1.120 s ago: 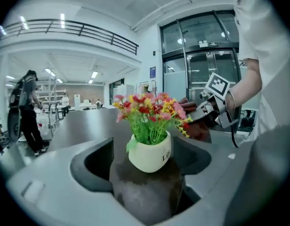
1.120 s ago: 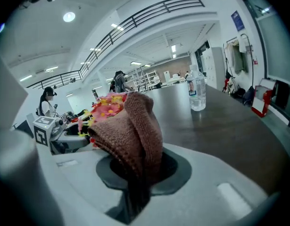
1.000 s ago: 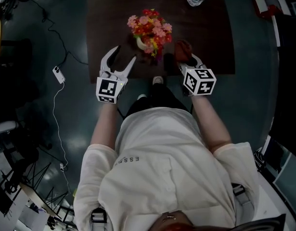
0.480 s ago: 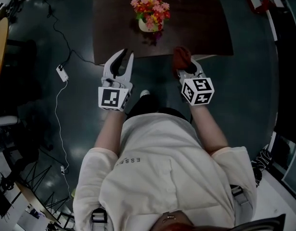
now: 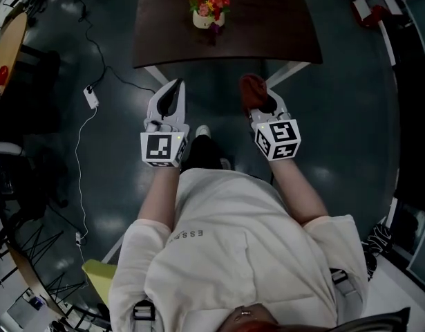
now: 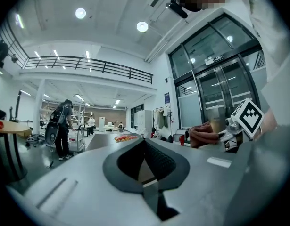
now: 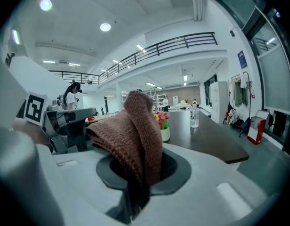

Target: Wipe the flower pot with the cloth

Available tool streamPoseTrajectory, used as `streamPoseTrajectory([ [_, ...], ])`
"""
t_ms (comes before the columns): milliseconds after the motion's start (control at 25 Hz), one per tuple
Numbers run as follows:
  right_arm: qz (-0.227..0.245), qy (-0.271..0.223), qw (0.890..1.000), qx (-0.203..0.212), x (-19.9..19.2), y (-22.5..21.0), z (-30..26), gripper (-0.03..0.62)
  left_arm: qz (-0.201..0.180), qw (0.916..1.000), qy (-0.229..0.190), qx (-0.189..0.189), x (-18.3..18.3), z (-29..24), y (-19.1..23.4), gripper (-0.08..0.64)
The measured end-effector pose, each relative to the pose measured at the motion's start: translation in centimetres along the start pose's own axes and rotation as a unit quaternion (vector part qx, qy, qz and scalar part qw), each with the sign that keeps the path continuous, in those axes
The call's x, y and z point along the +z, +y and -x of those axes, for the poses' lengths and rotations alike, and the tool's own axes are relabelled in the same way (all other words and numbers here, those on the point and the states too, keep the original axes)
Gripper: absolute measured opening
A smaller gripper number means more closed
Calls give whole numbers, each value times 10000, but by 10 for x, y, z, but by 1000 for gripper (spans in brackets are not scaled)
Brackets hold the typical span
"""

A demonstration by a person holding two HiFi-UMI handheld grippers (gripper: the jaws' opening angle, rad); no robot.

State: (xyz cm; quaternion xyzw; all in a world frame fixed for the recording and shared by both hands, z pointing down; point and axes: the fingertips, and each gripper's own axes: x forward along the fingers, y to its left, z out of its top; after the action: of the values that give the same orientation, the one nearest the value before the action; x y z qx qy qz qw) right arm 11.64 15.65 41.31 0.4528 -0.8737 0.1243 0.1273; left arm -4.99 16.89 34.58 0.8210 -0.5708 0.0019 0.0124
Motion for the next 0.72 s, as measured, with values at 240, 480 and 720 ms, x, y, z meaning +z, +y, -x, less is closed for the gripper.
streamPoseTrajectory([
  [240,219,-206,9995,71,-4,18,40,46,-55,10000,-41,25,10,32,-29,11],
  [480,348,-329,9989,-13,4,27,61,46,92,9999,-55,-43,19,48,-40,11],
  [720,333,-329,9989,13,4,49,69,46,56,9999,-58,-72,25,68,-37,11],
])
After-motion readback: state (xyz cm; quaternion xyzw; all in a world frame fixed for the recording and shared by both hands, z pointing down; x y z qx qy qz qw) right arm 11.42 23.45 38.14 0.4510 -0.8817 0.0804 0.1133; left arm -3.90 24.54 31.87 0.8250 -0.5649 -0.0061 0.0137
